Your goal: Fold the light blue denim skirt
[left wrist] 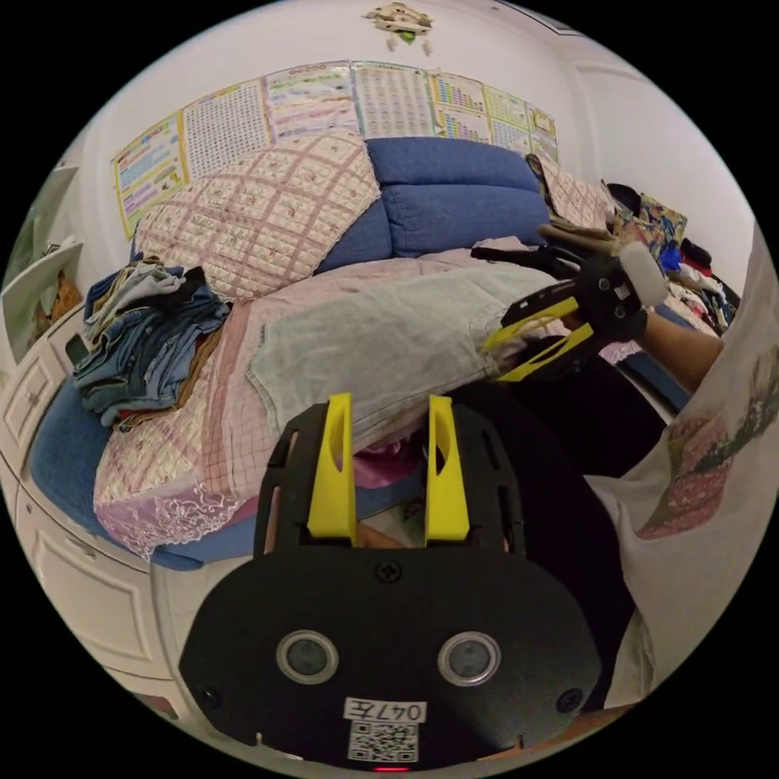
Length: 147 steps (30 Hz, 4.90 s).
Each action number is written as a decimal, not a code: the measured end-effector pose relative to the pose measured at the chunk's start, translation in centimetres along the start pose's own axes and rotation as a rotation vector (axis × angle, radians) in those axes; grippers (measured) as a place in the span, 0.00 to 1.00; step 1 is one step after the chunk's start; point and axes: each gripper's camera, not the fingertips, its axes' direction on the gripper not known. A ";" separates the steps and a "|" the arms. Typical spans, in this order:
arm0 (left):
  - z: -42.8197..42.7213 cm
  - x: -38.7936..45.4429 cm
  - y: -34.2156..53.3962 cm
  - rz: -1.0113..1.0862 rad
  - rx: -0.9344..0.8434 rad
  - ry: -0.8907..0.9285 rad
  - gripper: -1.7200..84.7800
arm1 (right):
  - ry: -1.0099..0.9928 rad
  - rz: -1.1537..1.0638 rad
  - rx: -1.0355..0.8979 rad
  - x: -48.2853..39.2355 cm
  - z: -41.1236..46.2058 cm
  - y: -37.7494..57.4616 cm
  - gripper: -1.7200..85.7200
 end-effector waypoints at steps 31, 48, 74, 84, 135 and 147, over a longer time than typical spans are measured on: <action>27.7 12.6 1.0 0.309 -0.134 -0.064 0.17 | -0.008 0.182 0.251 14.5 -0.5 10.5 0.05; 34.1 8.2 -10.6 0.073 0.074 -0.146 0.01 | 0.217 0.781 -0.006 10.7 10.4 50.2 0.13; 54.4 -7.6 -53.7 0.269 -0.143 -0.404 0.01 | 0.133 0.836 -0.230 35.4 51.1 73.8 0.03; 56.3 -15.4 -60.7 0.073 -0.162 -0.301 0.15 | 0.050 1.170 -0.493 30.6 69.4 85.0 0.08; -26.9 -36.7 -20.2 -1.040 0.192 0.314 0.10 | -0.467 0.634 -0.030 -12.4 39.3 20.0 0.05; -33.3 -35.3 -20.6 -1.055 0.196 0.328 0.11 | -0.573 0.677 0.015 -9.9 37.3 11.7 0.03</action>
